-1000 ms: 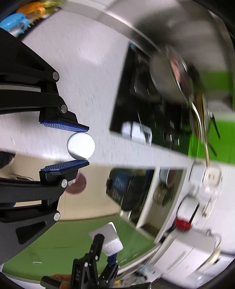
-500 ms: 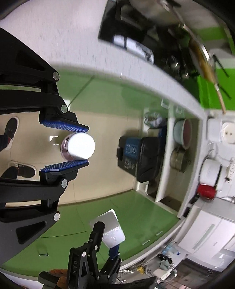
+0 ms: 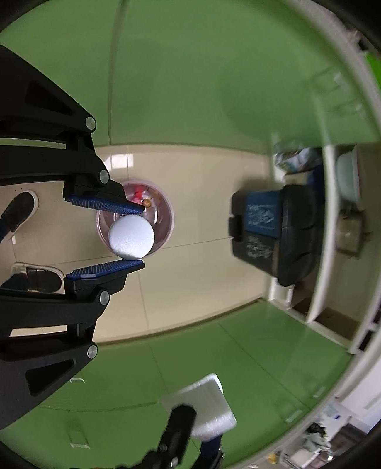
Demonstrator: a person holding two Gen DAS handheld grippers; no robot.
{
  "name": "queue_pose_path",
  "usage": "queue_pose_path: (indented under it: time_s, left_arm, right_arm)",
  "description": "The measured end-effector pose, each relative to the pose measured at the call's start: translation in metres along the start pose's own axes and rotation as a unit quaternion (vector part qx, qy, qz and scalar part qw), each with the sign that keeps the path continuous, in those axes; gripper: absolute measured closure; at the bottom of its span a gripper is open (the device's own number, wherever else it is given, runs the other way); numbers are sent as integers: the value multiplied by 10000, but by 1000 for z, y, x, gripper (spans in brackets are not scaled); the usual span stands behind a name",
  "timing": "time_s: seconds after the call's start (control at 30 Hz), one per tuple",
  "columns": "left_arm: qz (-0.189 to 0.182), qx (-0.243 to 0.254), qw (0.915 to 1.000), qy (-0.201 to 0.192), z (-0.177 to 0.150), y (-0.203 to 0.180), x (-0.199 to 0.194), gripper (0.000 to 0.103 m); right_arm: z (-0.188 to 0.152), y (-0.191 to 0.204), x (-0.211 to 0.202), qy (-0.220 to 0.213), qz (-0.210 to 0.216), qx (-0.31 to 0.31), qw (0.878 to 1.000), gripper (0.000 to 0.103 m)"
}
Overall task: Collect trash
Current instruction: 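Carry the white lid and white plastic box to the pink wastebasket, then open the left tool to drop the lid while the right tool releases the box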
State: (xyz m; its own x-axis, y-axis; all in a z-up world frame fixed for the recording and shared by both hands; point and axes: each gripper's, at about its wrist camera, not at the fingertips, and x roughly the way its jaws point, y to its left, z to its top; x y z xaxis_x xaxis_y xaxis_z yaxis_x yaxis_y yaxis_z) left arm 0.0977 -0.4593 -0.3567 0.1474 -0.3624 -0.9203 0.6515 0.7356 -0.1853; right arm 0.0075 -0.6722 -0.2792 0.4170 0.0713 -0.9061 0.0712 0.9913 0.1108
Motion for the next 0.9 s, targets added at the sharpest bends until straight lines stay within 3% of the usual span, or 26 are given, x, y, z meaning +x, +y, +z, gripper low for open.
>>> queue_pose_path:
  time_s: [0.13,0.33,0.4,0.43,0.9]
  left_arm:
    - [-76,73,9997,215,-6,8,69,71]
    - [-176,61,9993,326,-11,20,123,70]
    - [-161,19,9993,325,-12,26,131,31]
    - [-161,-14,9996,250,-14,28,132,6]
    - [82,-118,9998,149,-20,56,118,6]
  right_arm:
    - [-18,-15,47,93,27,166,9998,32]
    - [-40,-27,101,252,57,283,9993,32]
    - [-41,-28,111,283,63,301,9991,32]
    - [-42,-28,114,290,63,304,9991,32]
    - [-27,-2,134,287,196,182,9992,32]
